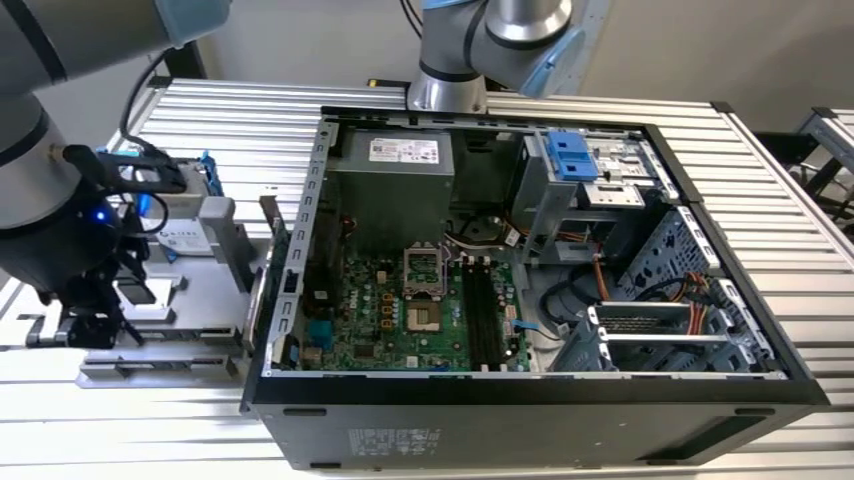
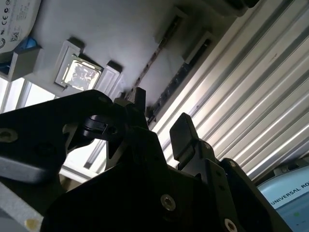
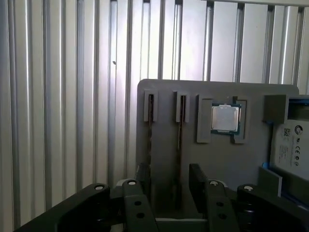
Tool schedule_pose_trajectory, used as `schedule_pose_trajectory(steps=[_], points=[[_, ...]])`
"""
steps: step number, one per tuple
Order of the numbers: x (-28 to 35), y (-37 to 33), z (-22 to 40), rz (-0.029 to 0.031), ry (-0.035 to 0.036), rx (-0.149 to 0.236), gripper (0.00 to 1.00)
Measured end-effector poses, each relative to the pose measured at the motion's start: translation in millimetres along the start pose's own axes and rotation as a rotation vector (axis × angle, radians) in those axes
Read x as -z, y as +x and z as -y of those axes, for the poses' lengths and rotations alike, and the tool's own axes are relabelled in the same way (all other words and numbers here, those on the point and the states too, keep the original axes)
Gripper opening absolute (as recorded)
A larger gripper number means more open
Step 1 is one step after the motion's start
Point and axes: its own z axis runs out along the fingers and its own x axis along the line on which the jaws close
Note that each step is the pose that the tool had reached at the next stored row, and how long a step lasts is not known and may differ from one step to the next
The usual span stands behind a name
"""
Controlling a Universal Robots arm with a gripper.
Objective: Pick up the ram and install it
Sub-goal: 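Pick up the ram and move it above insertion slot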
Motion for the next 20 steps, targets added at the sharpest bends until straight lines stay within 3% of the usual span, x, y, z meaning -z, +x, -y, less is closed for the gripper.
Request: schedule_pose_trajectory(steps=[20], points=[[-28.2,9.1,0.4,0.0001,0.0004,-0.009,1.00]])
